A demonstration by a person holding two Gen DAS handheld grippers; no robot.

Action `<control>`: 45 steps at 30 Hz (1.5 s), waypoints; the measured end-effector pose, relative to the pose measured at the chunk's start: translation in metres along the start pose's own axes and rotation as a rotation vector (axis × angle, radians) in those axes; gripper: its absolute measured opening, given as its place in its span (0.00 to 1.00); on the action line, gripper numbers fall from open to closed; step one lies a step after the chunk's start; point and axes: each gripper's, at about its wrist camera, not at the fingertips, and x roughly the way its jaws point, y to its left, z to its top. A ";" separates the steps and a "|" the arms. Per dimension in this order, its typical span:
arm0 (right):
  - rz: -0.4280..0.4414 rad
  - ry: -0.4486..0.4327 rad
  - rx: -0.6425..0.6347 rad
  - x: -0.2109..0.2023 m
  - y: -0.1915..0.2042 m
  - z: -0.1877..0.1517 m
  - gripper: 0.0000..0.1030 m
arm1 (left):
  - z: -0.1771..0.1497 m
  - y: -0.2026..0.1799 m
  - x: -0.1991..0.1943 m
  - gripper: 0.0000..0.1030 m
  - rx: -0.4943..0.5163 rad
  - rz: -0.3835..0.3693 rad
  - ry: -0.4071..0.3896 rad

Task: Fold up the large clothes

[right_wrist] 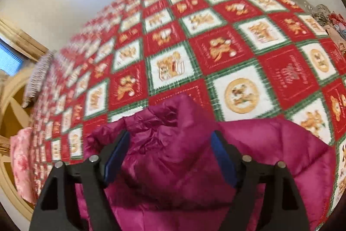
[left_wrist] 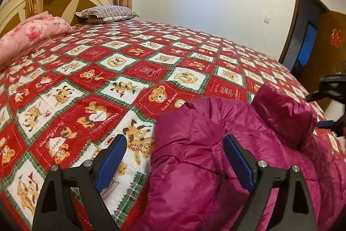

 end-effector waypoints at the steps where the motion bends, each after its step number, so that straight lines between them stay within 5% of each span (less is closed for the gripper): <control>1: -0.022 0.018 -0.005 0.005 0.003 0.000 0.77 | 0.000 -0.001 0.002 0.89 0.005 -0.003 0.006; 6: -0.094 0.109 -0.102 0.018 0.005 -0.012 0.72 | 0.000 -0.001 0.006 0.88 0.004 -0.013 0.027; 9: -0.102 0.114 -0.157 0.001 -0.007 -0.022 0.28 | -0.001 0.001 0.007 0.89 -0.004 -0.015 0.033; 12: -0.134 0.092 -0.211 -0.020 -0.024 -0.033 0.20 | -0.001 0.002 0.007 0.89 -0.010 -0.013 0.034; 19: -0.161 0.091 -0.152 -0.012 -0.072 -0.056 0.16 | -0.001 0.003 0.010 0.89 -0.012 -0.004 0.044; 23: -0.123 -0.051 -0.129 -0.014 -0.083 -0.071 0.14 | -0.001 0.004 0.013 0.89 -0.016 -0.007 0.063; 27: -0.232 -0.253 -0.318 -0.012 -0.065 -0.103 0.14 | 0.000 0.005 0.012 0.89 -0.018 -0.021 0.080; 34: -0.208 -0.281 -0.302 -0.011 -0.069 -0.100 0.15 | 0.048 -0.023 -0.021 0.89 0.017 -0.187 0.026; 39: -0.196 -0.291 -0.296 -0.010 -0.069 -0.103 0.15 | 0.081 -0.092 0.009 0.89 0.130 -0.250 0.150; 43: -0.168 -0.295 -0.281 -0.012 -0.073 -0.103 0.15 | 0.076 -0.128 0.058 0.88 0.154 -0.172 0.294; 44: -0.160 -0.296 -0.276 -0.012 -0.075 -0.103 0.15 | 0.072 -0.129 0.065 0.72 0.145 -0.171 0.323; 45: -0.152 -0.296 -0.272 -0.012 -0.076 -0.103 0.15 | 0.066 -0.128 0.071 0.36 0.136 -0.159 0.355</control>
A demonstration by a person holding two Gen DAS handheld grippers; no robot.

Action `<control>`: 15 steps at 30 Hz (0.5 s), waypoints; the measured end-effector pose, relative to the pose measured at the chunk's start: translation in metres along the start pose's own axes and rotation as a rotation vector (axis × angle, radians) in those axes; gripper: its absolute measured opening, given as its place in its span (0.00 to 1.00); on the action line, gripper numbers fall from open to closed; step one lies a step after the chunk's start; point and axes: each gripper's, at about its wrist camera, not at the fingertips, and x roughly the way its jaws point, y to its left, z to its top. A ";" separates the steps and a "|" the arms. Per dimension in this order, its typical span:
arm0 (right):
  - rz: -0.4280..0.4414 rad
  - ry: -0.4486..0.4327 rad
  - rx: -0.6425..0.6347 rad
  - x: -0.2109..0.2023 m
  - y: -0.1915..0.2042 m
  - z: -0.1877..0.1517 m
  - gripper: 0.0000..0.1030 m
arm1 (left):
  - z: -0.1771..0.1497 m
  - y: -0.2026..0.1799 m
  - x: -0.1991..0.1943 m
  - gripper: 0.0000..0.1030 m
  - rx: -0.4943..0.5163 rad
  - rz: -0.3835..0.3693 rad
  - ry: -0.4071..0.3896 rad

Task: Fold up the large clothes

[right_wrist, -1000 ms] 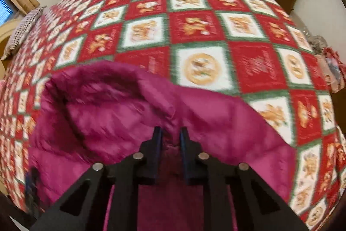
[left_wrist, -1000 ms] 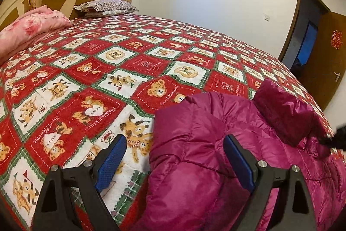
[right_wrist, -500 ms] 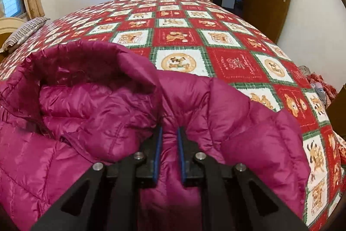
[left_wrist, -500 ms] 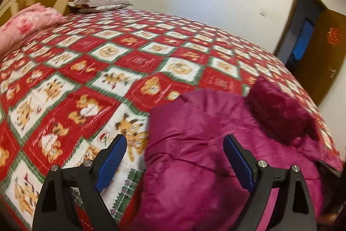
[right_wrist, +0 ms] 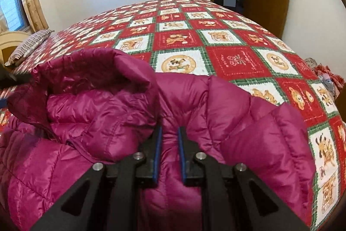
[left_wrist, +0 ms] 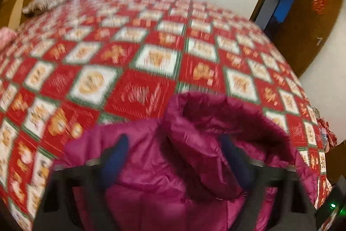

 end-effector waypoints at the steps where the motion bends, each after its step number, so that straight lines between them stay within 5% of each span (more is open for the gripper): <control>1: 0.004 -0.001 0.003 0.000 -0.001 0.000 0.15 | -0.006 0.004 0.006 0.20 -0.004 0.014 0.037; 2: 0.010 -0.001 0.007 0.000 -0.002 0.000 0.15 | -0.013 0.009 0.010 0.11 -0.001 0.021 0.068; 11: 0.034 -0.004 0.028 0.000 -0.005 0.000 0.15 | -0.064 0.045 0.005 0.14 -0.061 -0.009 -0.088; 15: 0.041 0.015 0.036 -0.003 -0.006 0.002 0.17 | -0.061 0.039 0.011 0.14 -0.057 0.011 -0.109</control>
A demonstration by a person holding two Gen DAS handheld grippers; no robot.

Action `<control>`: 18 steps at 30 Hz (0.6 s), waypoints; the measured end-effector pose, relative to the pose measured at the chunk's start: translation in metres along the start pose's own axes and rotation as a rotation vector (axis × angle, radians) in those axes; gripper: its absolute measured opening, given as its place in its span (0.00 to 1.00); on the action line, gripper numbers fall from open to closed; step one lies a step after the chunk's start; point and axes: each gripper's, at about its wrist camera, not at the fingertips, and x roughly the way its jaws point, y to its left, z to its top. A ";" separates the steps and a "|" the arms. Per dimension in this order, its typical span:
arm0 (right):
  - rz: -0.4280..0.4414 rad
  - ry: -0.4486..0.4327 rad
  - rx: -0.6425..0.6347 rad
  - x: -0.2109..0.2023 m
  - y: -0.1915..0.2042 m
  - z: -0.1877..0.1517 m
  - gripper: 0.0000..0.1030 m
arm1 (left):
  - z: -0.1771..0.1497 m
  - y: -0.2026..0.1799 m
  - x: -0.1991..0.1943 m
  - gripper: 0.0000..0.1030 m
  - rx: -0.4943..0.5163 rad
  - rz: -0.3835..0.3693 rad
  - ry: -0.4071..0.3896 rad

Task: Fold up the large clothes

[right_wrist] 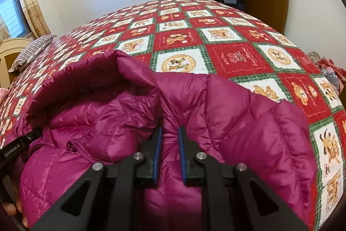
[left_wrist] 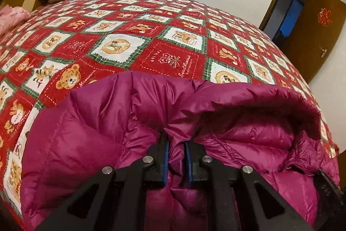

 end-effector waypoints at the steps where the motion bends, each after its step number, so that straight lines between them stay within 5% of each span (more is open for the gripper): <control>1: 0.008 0.006 0.006 -0.004 -0.002 0.001 0.17 | 0.000 0.000 0.000 0.14 -0.001 -0.002 -0.002; 8: 0.048 -0.131 0.075 -0.054 -0.001 0.058 0.23 | -0.001 0.005 -0.002 0.14 -0.031 -0.038 -0.014; 11: 0.044 -0.066 0.099 -0.025 0.019 0.098 0.42 | -0.001 0.003 -0.002 0.14 -0.022 -0.030 -0.016; 14: 0.052 0.043 0.091 0.012 0.037 0.106 0.44 | -0.001 0.003 -0.001 0.14 -0.023 -0.037 -0.019; 18: 0.103 0.197 0.082 0.040 0.038 0.072 0.40 | -0.001 0.007 -0.001 0.14 -0.039 -0.060 -0.018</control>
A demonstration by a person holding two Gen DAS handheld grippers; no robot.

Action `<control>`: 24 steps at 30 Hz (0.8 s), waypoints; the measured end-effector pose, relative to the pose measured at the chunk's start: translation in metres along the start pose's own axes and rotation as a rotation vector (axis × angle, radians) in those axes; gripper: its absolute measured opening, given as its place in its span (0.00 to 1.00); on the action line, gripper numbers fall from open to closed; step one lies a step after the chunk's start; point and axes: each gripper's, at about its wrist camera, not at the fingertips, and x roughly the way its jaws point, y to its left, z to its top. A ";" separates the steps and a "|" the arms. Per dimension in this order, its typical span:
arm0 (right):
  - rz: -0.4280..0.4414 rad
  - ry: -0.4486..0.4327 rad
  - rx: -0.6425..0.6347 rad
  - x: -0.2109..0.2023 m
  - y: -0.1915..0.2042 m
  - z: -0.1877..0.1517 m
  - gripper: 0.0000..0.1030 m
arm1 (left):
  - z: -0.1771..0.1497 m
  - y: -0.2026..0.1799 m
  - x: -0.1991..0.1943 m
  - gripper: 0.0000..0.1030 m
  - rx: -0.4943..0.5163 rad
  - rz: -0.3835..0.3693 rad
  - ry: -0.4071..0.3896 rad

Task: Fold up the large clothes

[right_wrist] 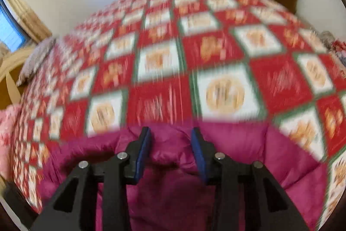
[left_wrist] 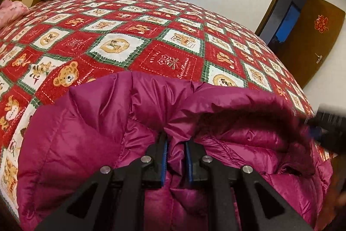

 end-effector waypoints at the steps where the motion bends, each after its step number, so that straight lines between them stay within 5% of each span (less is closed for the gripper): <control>1: -0.003 0.021 -0.022 0.003 -0.002 -0.015 0.38 | 0.000 0.001 0.000 0.14 -0.006 -0.006 0.000; 9: -0.112 -0.172 -0.252 -0.010 0.006 -0.070 0.37 | 0.002 0.023 -0.007 0.16 -0.111 -0.160 0.064; 13: -0.076 -0.180 -0.230 -0.011 -0.001 -0.070 0.37 | -0.001 0.025 -0.047 0.21 -0.025 -0.125 0.092; 18: -0.083 -0.198 -0.235 -0.011 0.001 -0.070 0.37 | 0.027 -0.003 -0.084 0.23 0.066 -0.158 -0.012; 21: -0.083 -0.203 -0.233 -0.012 0.002 -0.070 0.37 | 0.054 -0.040 -0.075 0.35 0.144 -0.185 -0.052; 24: -0.090 -0.206 -0.238 -0.012 0.003 -0.070 0.37 | 0.061 -0.068 -0.040 0.45 0.193 -0.162 -0.004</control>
